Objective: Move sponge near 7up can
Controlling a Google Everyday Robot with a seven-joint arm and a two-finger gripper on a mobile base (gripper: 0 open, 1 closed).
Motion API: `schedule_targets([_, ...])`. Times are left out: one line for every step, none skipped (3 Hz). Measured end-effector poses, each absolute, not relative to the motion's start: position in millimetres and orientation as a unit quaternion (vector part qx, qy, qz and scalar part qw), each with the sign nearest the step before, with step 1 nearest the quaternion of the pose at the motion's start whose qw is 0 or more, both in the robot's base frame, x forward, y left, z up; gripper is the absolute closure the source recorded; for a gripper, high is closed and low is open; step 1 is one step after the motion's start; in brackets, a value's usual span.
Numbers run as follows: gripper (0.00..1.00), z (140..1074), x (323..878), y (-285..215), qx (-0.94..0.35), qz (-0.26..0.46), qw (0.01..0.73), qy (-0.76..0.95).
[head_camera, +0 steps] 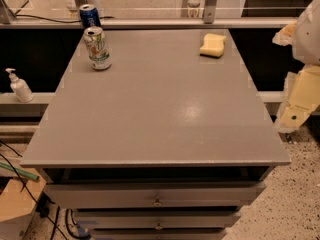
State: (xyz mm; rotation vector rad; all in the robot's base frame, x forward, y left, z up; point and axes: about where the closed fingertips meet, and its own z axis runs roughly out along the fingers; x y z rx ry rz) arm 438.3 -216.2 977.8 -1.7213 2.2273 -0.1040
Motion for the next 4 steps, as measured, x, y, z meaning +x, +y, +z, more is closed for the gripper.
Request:
schedule_targets([0.00, 980.4, 439.2, -217.2, -0.603, -0.039, 0.171, 0.778])
schedule_targets([0.00, 984.7, 445.3, -217.6, -0.597, -0.030, 0.217, 0.772])
schedule_targets([0.00, 993.7, 465.1, -208.8, -0.592, -0.004, 0.307, 0.745])
schedule_targets([0.00, 996.3, 491.4, -205.0, -0.572, 0.034, 0.355, 0.738])
